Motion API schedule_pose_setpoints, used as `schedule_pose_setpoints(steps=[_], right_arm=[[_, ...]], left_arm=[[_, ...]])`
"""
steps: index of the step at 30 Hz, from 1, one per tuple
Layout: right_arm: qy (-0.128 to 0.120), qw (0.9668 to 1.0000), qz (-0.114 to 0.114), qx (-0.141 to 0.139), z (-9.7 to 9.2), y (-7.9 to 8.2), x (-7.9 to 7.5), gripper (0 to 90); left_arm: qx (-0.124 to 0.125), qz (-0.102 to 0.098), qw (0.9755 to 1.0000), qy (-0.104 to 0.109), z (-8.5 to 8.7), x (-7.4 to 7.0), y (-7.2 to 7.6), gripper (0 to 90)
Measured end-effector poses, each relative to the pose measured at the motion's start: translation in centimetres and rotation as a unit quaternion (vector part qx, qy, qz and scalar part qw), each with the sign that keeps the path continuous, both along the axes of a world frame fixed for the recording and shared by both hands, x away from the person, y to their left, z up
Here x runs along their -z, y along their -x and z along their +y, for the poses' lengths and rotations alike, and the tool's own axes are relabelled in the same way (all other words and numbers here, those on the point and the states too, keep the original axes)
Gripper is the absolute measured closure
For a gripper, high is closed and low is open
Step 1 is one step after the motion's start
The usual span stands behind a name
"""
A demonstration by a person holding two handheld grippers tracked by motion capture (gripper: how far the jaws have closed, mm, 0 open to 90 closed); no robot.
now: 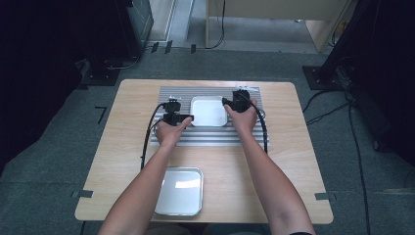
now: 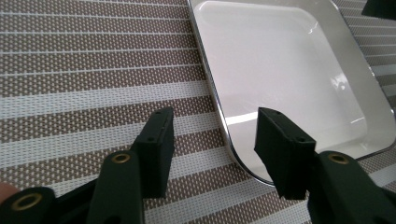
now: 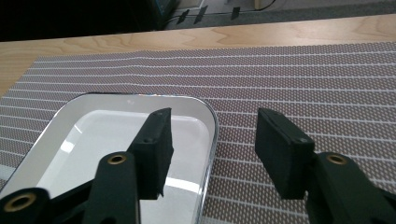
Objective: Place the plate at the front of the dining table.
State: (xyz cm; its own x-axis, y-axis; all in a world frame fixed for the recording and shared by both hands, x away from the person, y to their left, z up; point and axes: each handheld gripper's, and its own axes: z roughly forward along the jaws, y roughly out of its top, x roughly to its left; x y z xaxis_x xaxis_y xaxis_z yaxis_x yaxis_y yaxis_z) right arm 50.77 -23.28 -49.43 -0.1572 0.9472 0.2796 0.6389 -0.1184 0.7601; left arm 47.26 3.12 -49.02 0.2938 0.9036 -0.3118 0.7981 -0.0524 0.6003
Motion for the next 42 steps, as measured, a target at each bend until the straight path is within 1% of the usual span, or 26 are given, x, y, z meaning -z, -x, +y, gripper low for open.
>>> schedule_pose_setpoints(steps=[3, 4, 6, 7, 9, 11, 13, 14, 15, 16, 17, 19, 21, 23, 24, 25, 29, 30, 31, 34, 35, 36, 37, 38, 40, 42], right_arm=[[-0.018, 0.9997, 0.014, 0.001, -0.4, 0.4, -0.3, 43.2], [-0.024, 0.9995, 0.021, 0.001, -0.5, 0.6, -0.4, 42.8], [-0.029, 0.9991, 0.032, 0.000, -0.8, 1.0, -0.5, 43.1], [-0.029, 0.9991, 0.031, 0.001, -0.9, 1.3, -0.5, 42.5], [-0.025, 0.9993, 0.027, -0.002, -1.1, 1.9, -0.5, 39.2], [-0.024, 0.9994, 0.023, -0.007, -1.3, 2.5, -0.6, 35.2], [-0.019, 0.9995, 0.019, -0.013, -1.6, 3.1, -0.7, 31.7], [-0.019, 0.9995, 0.019, -0.015, -1.7, 3.3, -0.8, 30.8], [-0.018, 0.9995, 0.022, -0.014, -1.8, 3.6, -0.9, 30.6], [-0.017, 0.9995, 0.023, -0.014, -1.9, 3.8, -0.9, 30.6], [-0.023, 0.9994, 0.023, -0.013, -2.0, 4.1, -1.0, 30.3], [-0.020, 0.9994, 0.024, -0.016, -2.1, 4.6, -1.2, 29.6], [-0.015, 0.9994, 0.021, -0.021, -2.2, 5.1, -1.4, 28.0], [-0.005, 0.9997, 0.019, -0.017, -2.3, 5.6, -1.7, 27.9], [-0.005, 0.9997, 0.018, -0.015, -2.4, 5.9, -1.9, 27.6], [-0.008, 0.9998, 0.014, -0.013, -2.6, 6.1, -2.0, 27.5], [-0.007, 0.9999, 0.010, -0.012, -2.9, 7.0, -2.4, 25.5], [-0.004, 0.9999, 0.008, -0.013, -3.0, 7.2, -2.4, 25.1], [-0.002, 0.9999, 0.006, -0.014, -3.0, 7.4, -2.5, 24.5], [0.005, 0.9998, 0.001, -0.021, -3.1, 8.2, -2.7, 23.3], [0.006, 0.9997, -0.001, -0.024, -3.2, 8.5, -2.8, 22.7], [0.006, 0.9997, -0.001, -0.024, -3.2, 8.5, -2.8, 22.7], [0.011, 0.9996, -0.004, -0.026, -3.4, 9.0, -3.0, 22.3], [0.011, 0.9996, -0.004, -0.026, -3.4, 9.0, -3.0, 22.3], [0.018, 0.9994, -0.006, -0.029, -3.8, 9.8, -3.0, 21.6], [0.020, 0.9994, -0.007, -0.029, -4.1, 10.4, -3.0, 21.4]], left_arm=[[-0.009, -0.009, 0.9999, -0.003, 0.4, -0.5, 0.5, 39.8], [-0.010, -0.012, 0.9999, -0.005, 0.6, -0.6, 0.7, 38.9], [-0.005, -0.011, 0.9999, -0.005, 0.7, -0.8, 0.8, 36.2], [0.007, -0.008, 0.9999, -0.002, 0.9, -1.0, 1.2, 33.4], [0.020, -0.005, 0.9998, 0.000, 1.1, -1.3, 1.6, 29.0], [0.030, -0.002, 0.9995, -0.002, 1.3, -1.5, 2.1, 26.0], [0.040, -0.002, 0.9992, 0.005, 1.8, -1.6, 2.5, 23.3], [0.040, -0.002, 0.9992, 0.005, 1.8, -1.6, 2.5, 21.5], [0.041, -0.004, 0.9991, 0.014, 2.4, -1.8, 2.9, 21.3], [0.039, -0.006, 0.9991, 0.016, 2.6, -1.8, 3.1, 20.9], [0.037, -0.008, 0.9991, 0.018, 2.9, -1.8, 3.3, 20.7], [0.038, -0.011, 0.9990, 0.019, 3.4, -1.9, 3.7, 20.2], [0.039, -0.015, 0.9990, 0.018, 3.8, -2.1, 4.2, 19.7], [0.042, -0.021, 0.9987, 0.018, 4.0, -2.3, 4.7, 19.2], [0.042, -0.021, 0.9987, 0.018, 4.0, -2.3, 4.7, 18.9], [0.047, -0.029, 0.9984, 0.015, 4.2, -2.6, 5.3, 18.5], [0.054, -0.040, 0.9977, 0.014, 4.6, -2.9, 6.4, 17.5], [0.054, -0.040, 0.9977, 0.014, 4.6, -2.9, 6.4, 17.0], [0.054, -0.044, 0.9975, 0.015, 5.0, -3.0, 6.8, 17.0], [0.053, -0.047, 0.9974, 0.016, 5.4, -3.0, 7.2, 17.0], [0.050, -0.050, 0.9973, 0.017, 5.8, -3.1, 7.7, 17.0], [0.050, -0.050, 0.9973, 0.017, 5.8, -3.1, 7.7, 17.0], [0.048, -0.052, 0.9973, 0.017, 6.2, -3.1, 8.1, 17.0], [0.048, -0.052, 0.9973, 0.017, 6.2, -3.1, 8.1, 17.0], [0.045, -0.058, 0.9972, 0.015, 6.9, -3.2, 8.7, 17.0], [0.044, -0.060, 0.9971, 0.015, 7.2, -3.2, 8.9, 17.0]])
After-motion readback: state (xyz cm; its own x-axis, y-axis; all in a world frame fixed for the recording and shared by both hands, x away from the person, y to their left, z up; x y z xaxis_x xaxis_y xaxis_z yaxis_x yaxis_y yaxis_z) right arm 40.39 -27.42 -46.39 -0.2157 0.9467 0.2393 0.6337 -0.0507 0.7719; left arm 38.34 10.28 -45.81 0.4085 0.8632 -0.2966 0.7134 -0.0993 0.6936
